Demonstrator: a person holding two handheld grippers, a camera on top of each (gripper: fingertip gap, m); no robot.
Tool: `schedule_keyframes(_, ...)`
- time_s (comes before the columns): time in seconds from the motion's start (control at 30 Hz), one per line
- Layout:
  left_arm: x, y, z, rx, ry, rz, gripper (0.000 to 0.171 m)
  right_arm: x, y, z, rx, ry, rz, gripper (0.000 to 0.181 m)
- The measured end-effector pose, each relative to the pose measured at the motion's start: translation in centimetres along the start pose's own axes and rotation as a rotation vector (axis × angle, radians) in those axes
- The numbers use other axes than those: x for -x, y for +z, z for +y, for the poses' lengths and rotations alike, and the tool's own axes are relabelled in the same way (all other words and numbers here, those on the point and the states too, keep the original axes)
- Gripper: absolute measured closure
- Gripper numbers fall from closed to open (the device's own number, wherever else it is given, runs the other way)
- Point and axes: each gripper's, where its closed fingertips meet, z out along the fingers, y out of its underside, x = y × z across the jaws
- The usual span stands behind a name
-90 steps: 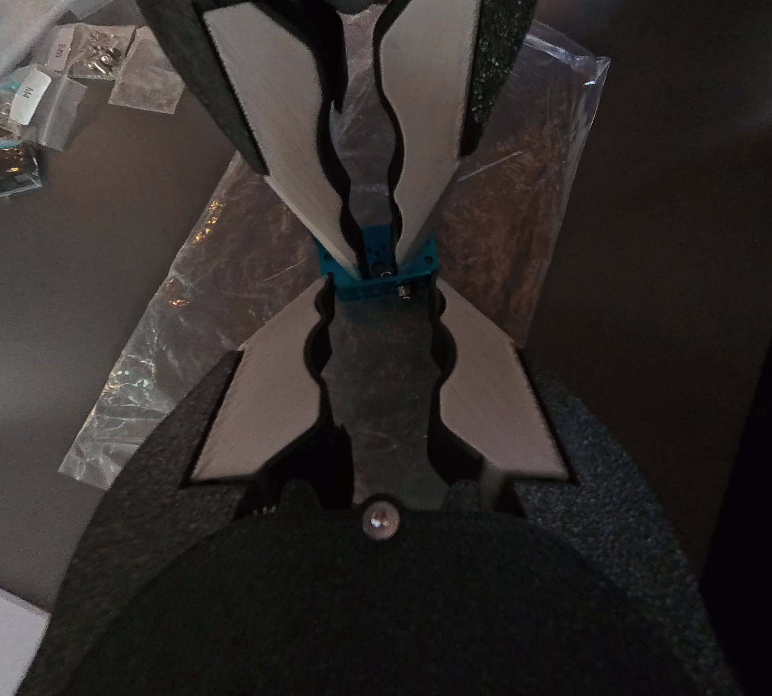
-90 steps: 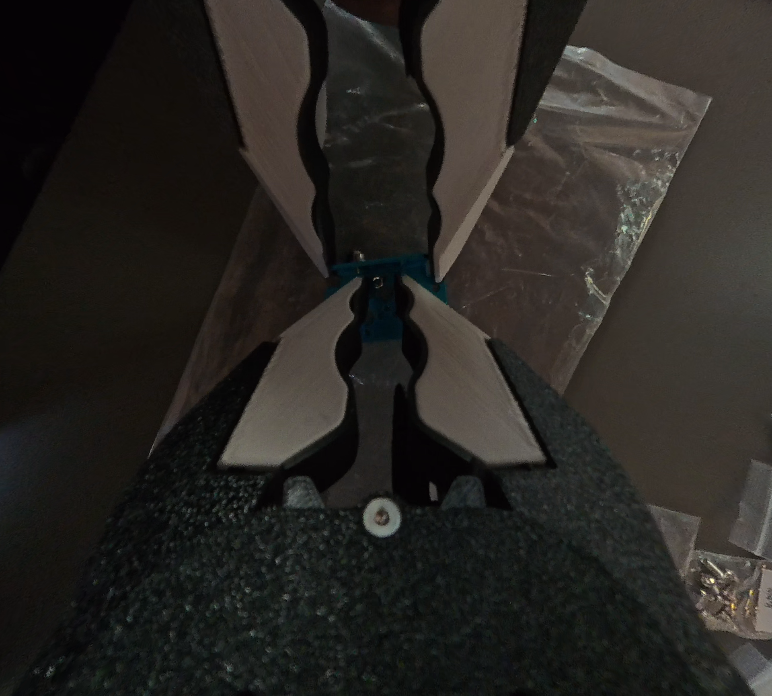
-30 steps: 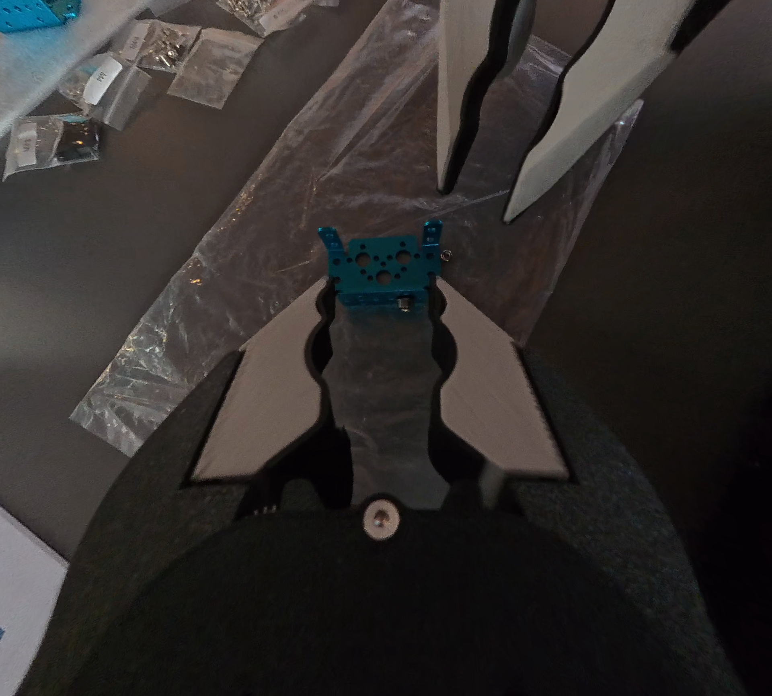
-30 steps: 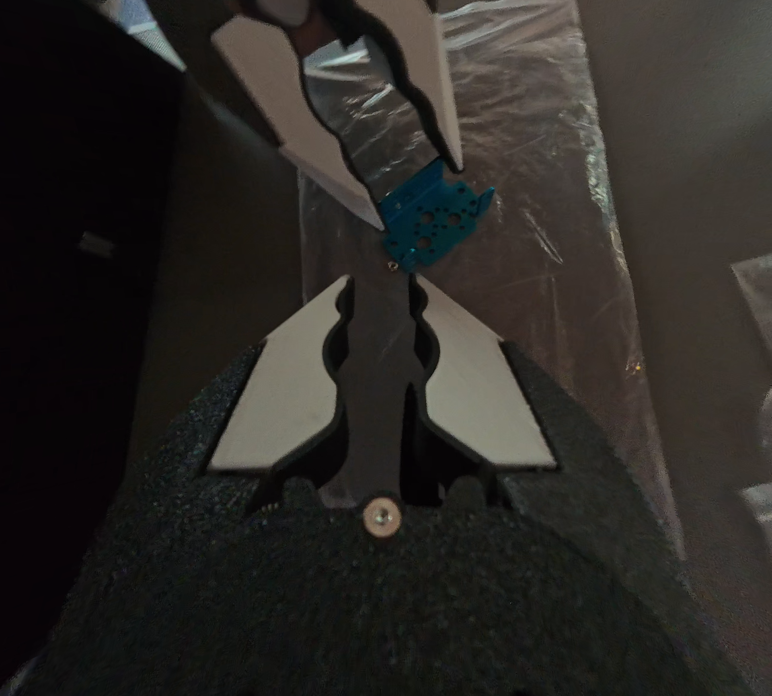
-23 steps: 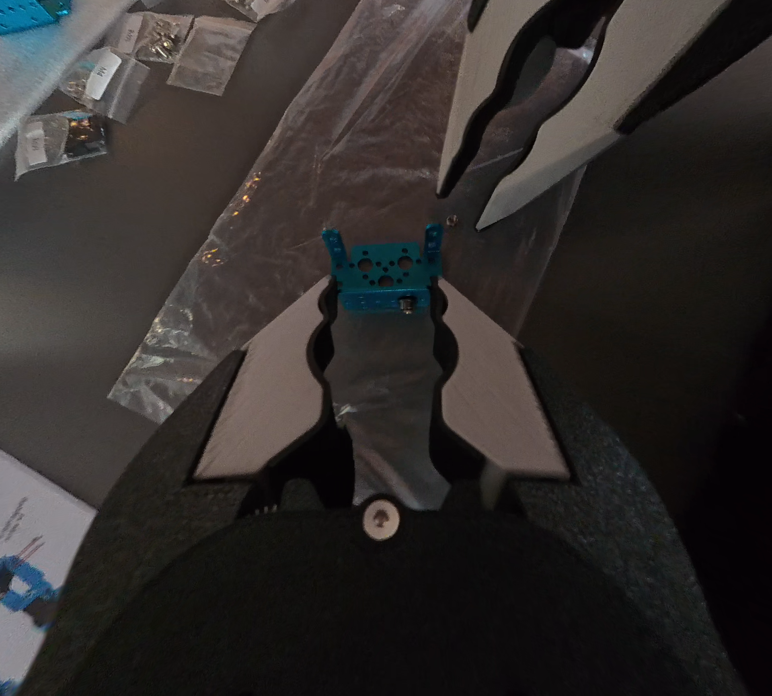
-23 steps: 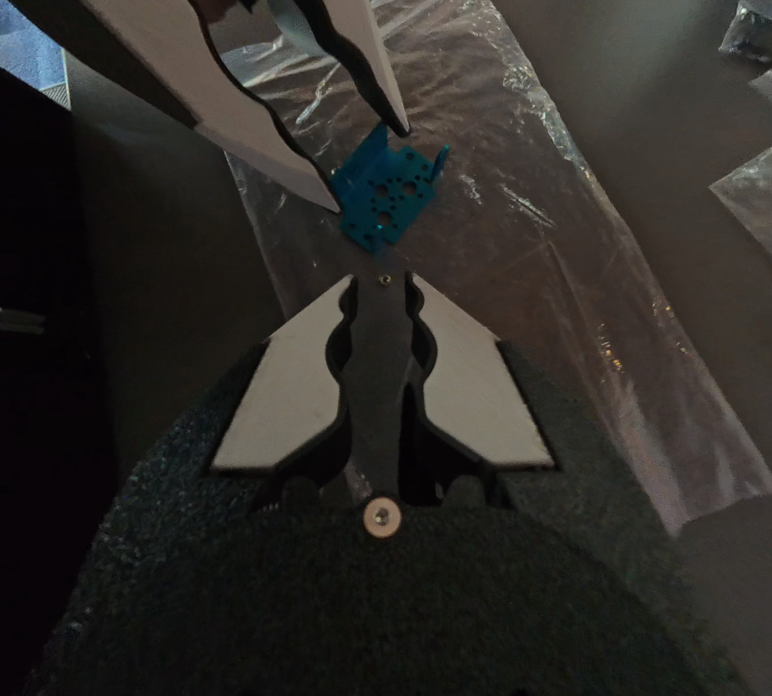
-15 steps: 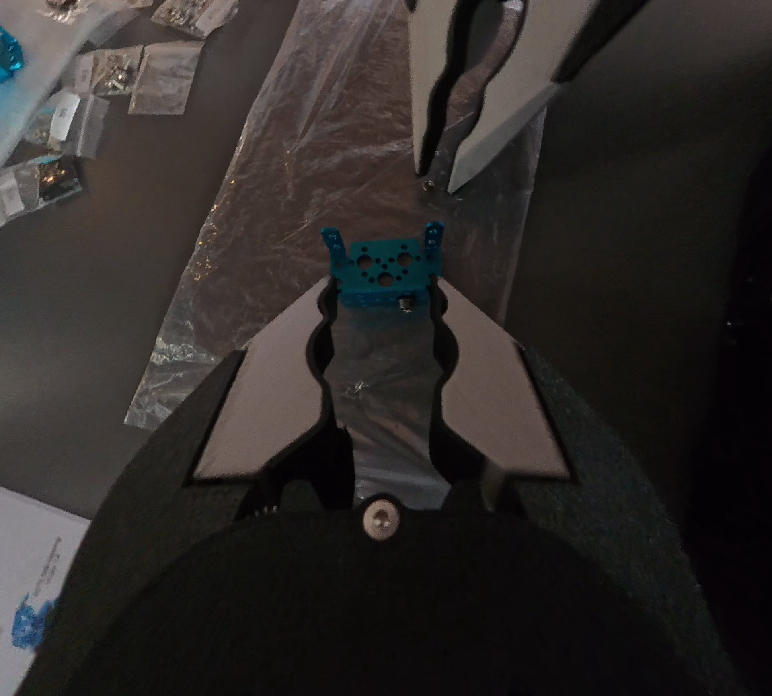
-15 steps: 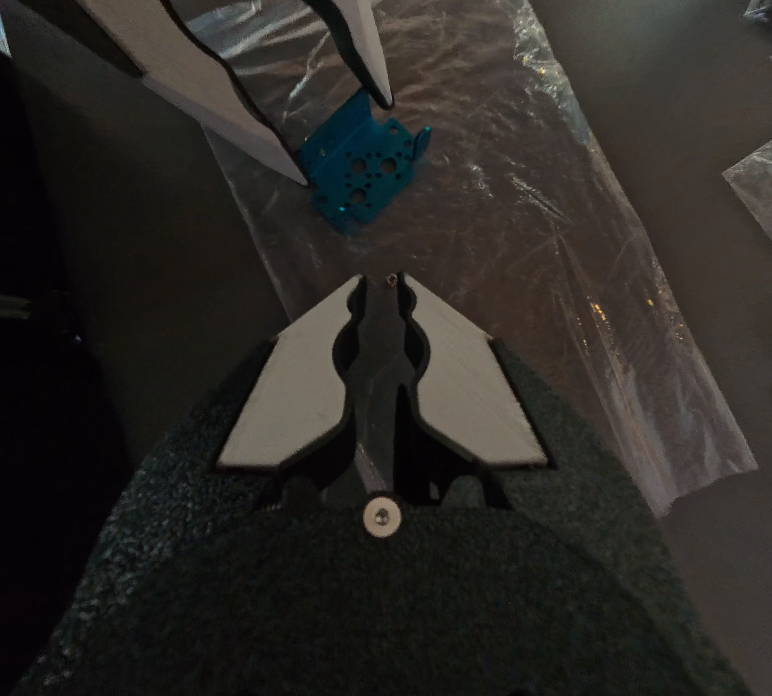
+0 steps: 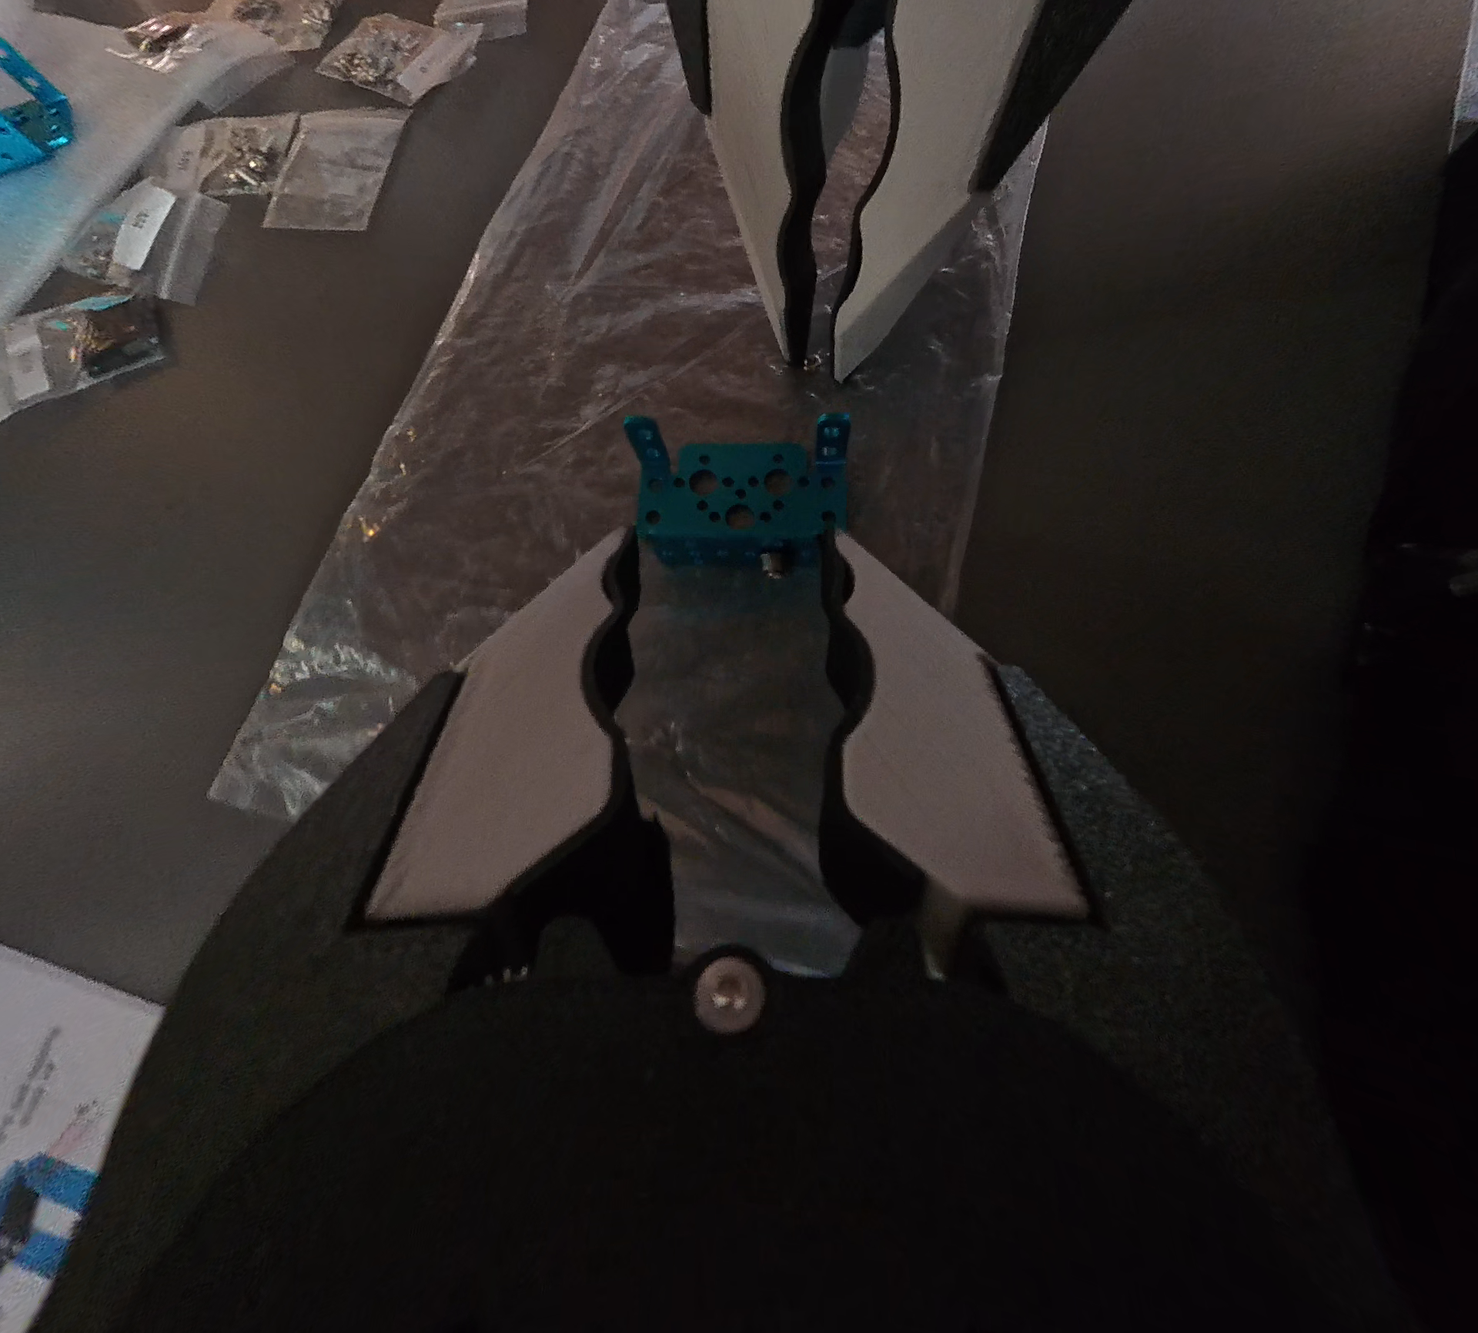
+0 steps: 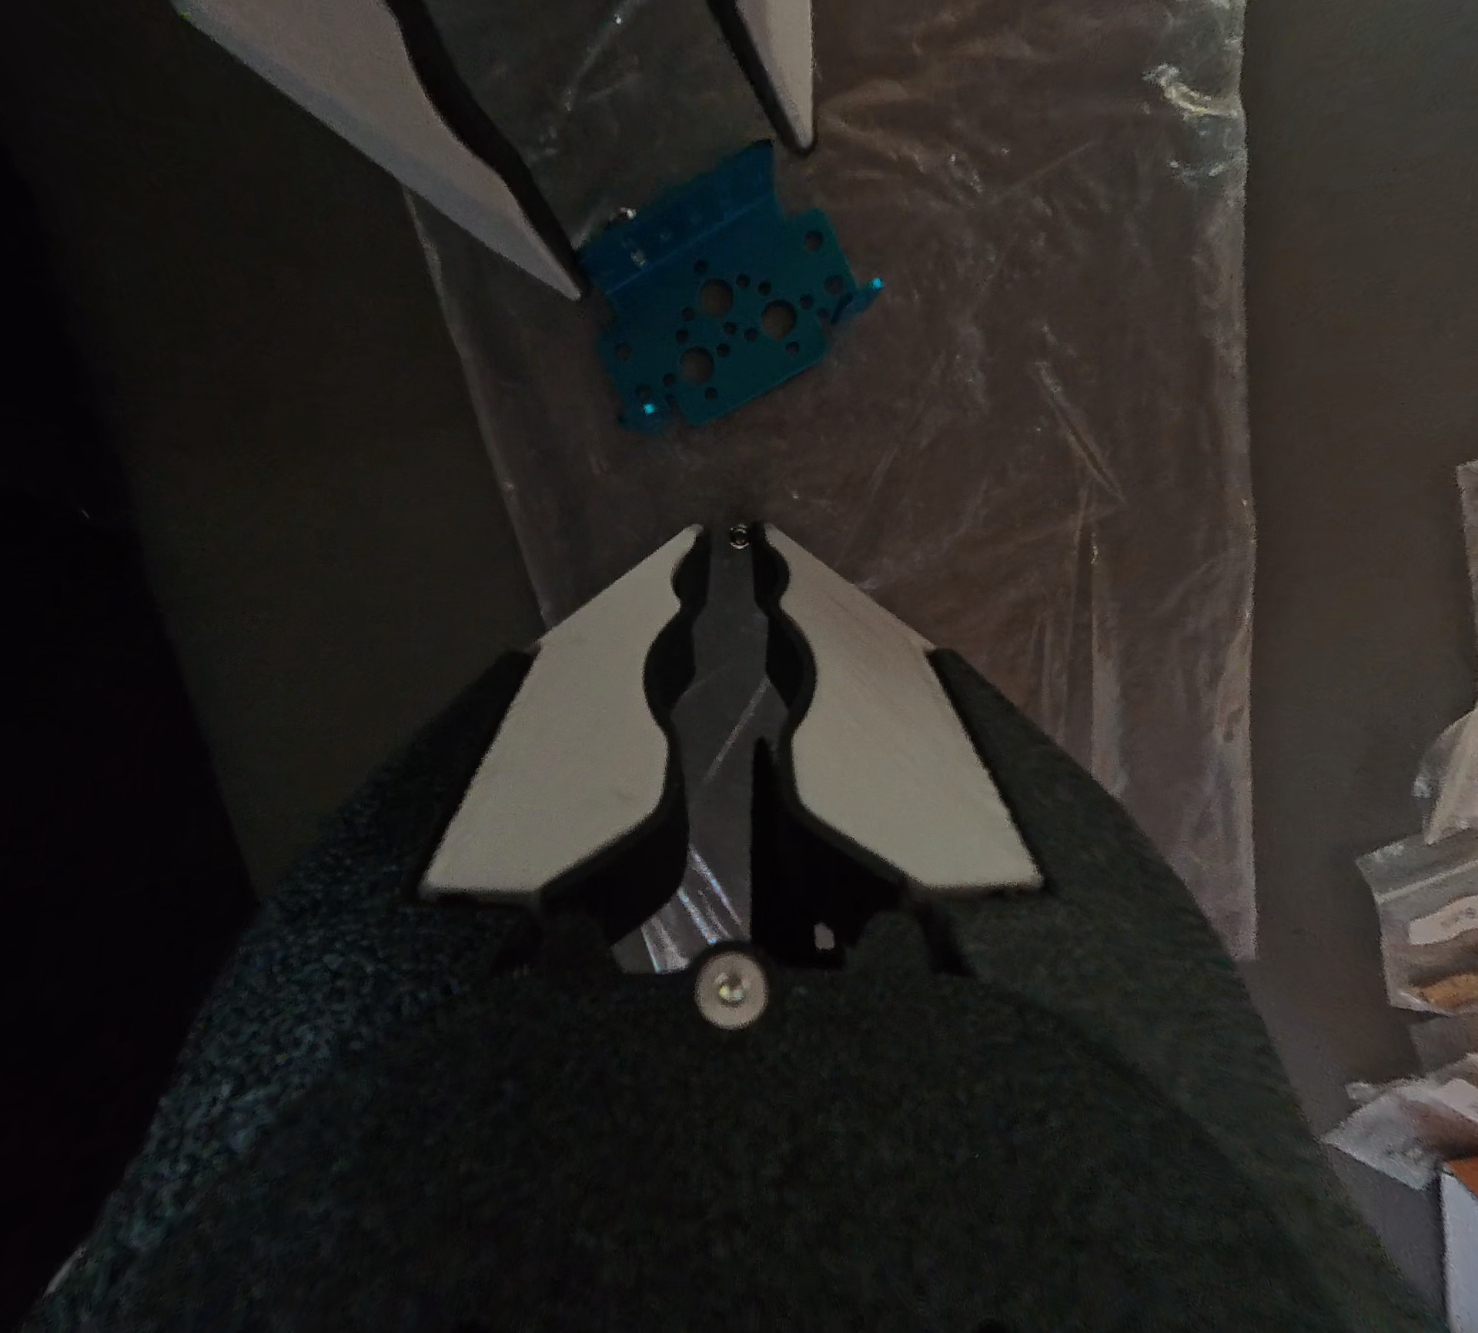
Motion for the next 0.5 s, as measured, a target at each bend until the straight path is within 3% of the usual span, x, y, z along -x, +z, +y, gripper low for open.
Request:
schedule_keyframes(0.17, -0.1, -2.1, 0.1, -0.058, -0.099, 0.004, 0.126, -0.1, 0.1, -0.1, 0.029, -0.012, -0.002, 0.175)
schedule_keyframes(0.5, -0.6, -3.3, 1.6, -0.043, -0.145, -0.028, 0.126, 0.2, -0.2, -0.2, -0.073, 0.033, -0.03, 0.179)
